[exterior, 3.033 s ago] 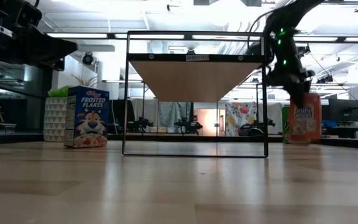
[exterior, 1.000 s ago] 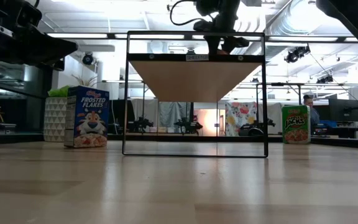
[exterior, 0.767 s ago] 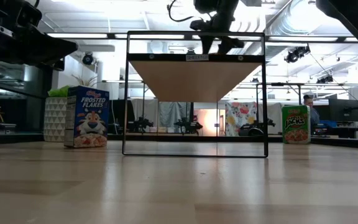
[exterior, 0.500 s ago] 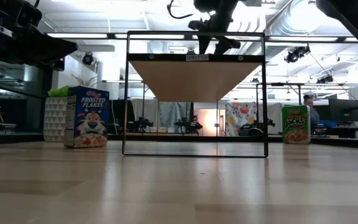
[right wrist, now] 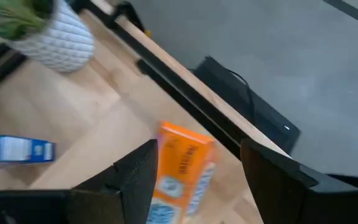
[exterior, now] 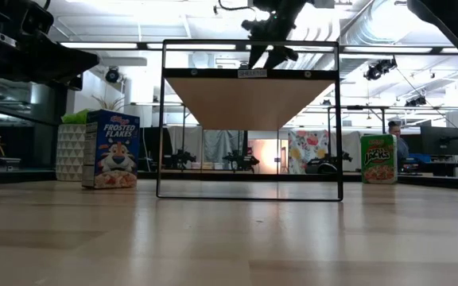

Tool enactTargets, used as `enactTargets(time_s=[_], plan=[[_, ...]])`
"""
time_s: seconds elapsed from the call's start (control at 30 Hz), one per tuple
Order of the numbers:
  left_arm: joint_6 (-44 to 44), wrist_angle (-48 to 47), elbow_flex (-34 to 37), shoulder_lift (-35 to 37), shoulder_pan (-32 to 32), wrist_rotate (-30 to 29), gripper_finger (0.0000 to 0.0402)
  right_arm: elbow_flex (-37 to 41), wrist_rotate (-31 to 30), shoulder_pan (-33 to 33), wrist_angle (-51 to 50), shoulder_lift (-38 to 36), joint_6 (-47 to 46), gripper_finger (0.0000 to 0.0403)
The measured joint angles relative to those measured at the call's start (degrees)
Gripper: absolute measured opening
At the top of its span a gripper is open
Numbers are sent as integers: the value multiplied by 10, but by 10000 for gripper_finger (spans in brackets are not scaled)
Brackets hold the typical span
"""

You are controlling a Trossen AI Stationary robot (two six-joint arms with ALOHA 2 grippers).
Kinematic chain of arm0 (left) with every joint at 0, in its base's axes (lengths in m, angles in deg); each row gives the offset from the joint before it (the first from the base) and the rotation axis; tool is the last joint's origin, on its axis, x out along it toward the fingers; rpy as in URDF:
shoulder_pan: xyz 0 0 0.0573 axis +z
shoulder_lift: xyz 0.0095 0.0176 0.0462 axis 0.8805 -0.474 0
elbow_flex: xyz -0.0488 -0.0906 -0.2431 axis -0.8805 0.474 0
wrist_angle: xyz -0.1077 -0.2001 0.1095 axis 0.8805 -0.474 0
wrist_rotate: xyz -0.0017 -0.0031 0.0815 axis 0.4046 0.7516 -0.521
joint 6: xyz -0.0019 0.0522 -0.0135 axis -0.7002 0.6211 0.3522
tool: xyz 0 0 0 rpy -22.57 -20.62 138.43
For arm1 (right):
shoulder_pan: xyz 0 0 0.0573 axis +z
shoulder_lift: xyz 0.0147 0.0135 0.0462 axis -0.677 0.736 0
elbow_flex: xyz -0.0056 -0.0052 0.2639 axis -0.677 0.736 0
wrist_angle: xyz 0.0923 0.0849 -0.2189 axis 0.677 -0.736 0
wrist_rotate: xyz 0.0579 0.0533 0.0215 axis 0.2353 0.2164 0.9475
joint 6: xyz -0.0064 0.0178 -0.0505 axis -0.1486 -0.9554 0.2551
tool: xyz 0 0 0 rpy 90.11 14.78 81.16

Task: Stack cereal on shelf
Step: Put the top orange cereal box on the shelf

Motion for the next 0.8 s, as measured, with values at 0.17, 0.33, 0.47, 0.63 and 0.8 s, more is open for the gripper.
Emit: enactTargets(time_s=[0.17, 0.33, 0.47, 0.63, 0.8], plan=[[0, 0, 0, 0, 0, 0, 1, 0, 5, -6, 7, -30, 79, 222], [0, 0, 0, 0, 0, 0, 1, 0, 7, -12, 17, -64, 125, 222], [0, 0, 0, 0, 0, 0, 1, 0, 3, -12, -19, -90, 121, 221], [0, 0, 0, 0, 0, 0, 1, 28, -6, -6, -58, -122, 95, 189], [0, 0, 0, 0, 0, 0, 1, 145, -101, 17, -17, -178, 53, 99]])
